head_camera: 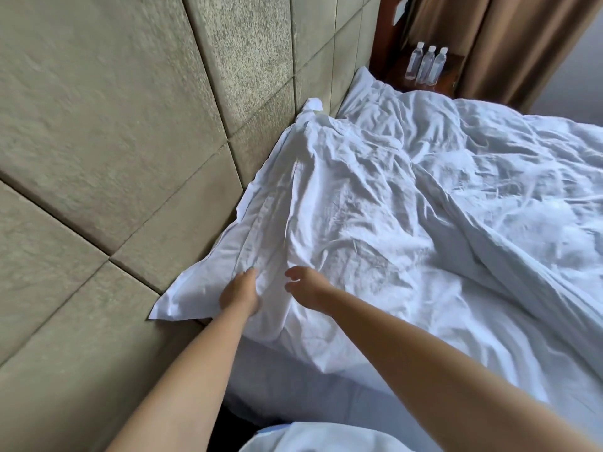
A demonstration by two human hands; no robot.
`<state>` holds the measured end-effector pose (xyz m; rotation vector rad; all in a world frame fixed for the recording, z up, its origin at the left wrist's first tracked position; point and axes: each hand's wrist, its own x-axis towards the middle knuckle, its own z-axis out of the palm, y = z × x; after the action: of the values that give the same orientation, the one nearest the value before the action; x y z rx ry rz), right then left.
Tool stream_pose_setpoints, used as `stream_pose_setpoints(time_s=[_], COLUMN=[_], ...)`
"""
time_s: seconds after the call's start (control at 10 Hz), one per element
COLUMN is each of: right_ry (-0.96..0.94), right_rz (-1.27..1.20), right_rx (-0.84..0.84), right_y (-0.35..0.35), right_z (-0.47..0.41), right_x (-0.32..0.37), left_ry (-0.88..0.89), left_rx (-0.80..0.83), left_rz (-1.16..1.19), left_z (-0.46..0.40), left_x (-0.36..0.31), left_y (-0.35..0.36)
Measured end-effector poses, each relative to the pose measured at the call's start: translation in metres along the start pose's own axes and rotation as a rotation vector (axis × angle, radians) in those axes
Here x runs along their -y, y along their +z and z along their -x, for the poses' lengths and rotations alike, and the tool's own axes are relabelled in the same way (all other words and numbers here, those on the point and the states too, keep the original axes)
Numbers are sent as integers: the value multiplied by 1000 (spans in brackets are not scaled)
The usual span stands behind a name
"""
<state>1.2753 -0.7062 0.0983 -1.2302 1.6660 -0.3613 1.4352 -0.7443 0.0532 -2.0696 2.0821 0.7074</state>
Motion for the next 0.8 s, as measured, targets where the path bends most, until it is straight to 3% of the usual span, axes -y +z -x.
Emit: stream_pose_setpoints(time_s=[0.1,0.2,0.4,0.5,0.6,0.7,0.8], right_ry=[70,134,53,32,-160,-242,-110], right_rz=[-35,-12,238,289,197,210,227], right_rx=[-39,-109,-132,-151,-347,-320,-51], right_y=[12,22,27,30,39,42,41], right_z=[-32,-58,-79,-84,-81,-85,-88], right_x=[17,28,43,58,88,108,96], left_ry=[116,183,184,228,194,132,443], left_rx=[166,159,205,463,667,687,798], left_rz=[-29,-97,107,-63,-154,-171,-46], left_z=[-22,-33,-42,-31,-24,-16,-11], left_x=[4,14,34,42,49,62,71], left_y=[-7,-7,-25,-41,-42,-51,-31])
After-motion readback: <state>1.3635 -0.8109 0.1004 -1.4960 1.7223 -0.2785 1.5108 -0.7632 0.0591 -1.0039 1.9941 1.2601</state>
